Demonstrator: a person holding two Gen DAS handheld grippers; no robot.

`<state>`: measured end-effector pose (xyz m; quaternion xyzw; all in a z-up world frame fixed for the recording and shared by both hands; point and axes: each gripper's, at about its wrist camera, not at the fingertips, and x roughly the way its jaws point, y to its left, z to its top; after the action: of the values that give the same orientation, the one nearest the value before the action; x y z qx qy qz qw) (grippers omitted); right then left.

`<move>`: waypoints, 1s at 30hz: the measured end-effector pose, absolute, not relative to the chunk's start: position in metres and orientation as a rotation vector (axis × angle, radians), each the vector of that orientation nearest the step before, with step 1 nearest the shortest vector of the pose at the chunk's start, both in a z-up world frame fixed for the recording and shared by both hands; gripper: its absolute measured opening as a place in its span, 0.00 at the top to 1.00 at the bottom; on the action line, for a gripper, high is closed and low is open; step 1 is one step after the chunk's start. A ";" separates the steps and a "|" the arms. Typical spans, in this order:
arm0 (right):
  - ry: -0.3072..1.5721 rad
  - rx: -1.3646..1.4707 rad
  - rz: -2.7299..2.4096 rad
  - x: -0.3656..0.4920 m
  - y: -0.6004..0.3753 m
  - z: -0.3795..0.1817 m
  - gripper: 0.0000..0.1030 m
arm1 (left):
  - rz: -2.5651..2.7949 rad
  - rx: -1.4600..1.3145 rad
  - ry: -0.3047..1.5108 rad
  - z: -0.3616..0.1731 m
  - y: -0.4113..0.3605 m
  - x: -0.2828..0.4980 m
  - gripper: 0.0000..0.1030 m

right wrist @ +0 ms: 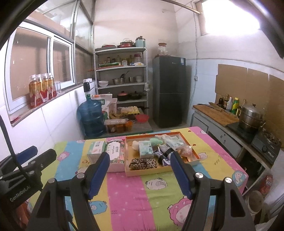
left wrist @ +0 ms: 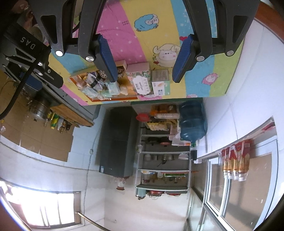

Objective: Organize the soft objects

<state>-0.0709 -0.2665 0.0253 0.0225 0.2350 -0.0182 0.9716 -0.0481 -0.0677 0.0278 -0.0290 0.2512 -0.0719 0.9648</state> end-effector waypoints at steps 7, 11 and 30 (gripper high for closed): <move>0.481 0.045 -0.043 -0.078 -0.268 0.024 0.32 | -0.145 -0.046 0.523 0.025 -0.071 -0.056 0.36; 0.483 0.052 -0.050 -0.084 -0.270 0.022 0.32 | -0.147 -0.040 0.524 0.025 -0.074 -0.058 0.36; 0.476 0.057 -0.046 -0.091 -0.272 0.023 0.32 | -0.146 -0.042 0.523 0.026 -0.079 -0.062 0.36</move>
<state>-0.0909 -0.2723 0.0226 0.0282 0.2359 -0.0227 0.9711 -0.0620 -0.0793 0.0259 -0.0210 0.2581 -0.0719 0.9632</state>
